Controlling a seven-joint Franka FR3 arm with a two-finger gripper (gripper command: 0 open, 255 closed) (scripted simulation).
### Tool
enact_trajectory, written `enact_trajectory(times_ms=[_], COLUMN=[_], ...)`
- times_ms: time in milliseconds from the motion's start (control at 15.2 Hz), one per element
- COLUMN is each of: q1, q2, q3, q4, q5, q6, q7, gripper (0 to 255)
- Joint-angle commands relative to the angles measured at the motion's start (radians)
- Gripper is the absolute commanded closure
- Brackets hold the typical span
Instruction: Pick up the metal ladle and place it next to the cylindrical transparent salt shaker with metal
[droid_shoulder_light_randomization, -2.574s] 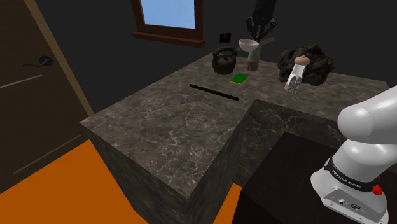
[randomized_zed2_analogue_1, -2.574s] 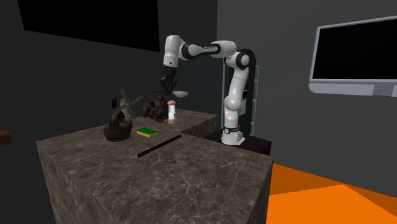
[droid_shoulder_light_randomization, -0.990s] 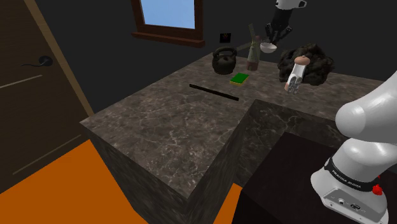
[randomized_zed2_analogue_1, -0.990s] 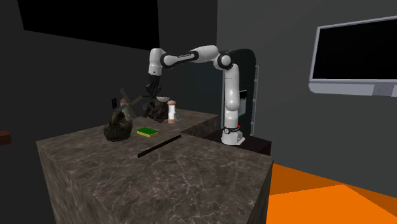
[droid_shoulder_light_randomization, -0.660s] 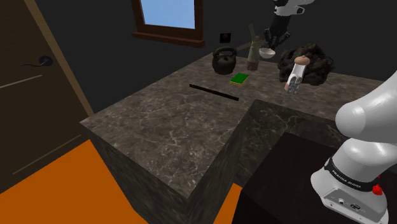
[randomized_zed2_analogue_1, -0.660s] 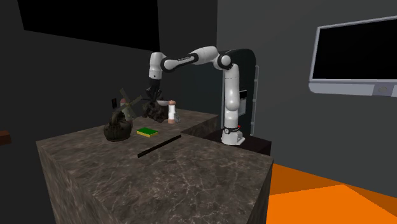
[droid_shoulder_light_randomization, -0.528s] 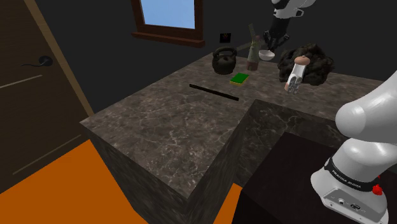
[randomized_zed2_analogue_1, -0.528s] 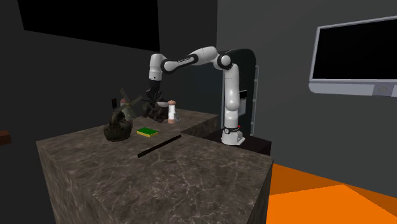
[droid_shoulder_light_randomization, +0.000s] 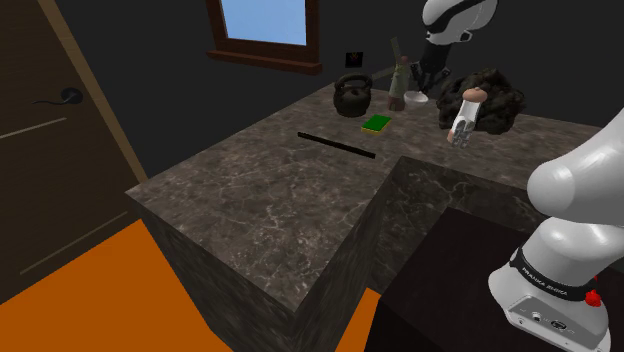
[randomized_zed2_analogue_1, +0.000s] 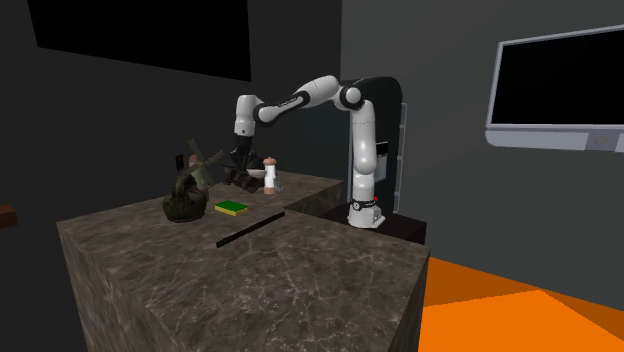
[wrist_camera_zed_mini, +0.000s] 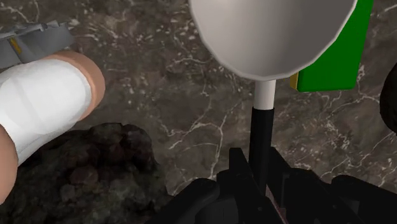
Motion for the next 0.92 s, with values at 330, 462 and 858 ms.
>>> enact_trajectory(times_ms=[330,462,858], q1=[0.002,0.003,0.005], q2=[0.028,0.039,0.074], q3=[-0.001,-0.001,-0.004], q4=[-0.065,-0.080,-0.121], q5=[-0.013,-0.018,-0.035], q6=[0.092,0.117,0.191], q7=[0.010,0.013,0.025], gripper=[255,255,255])
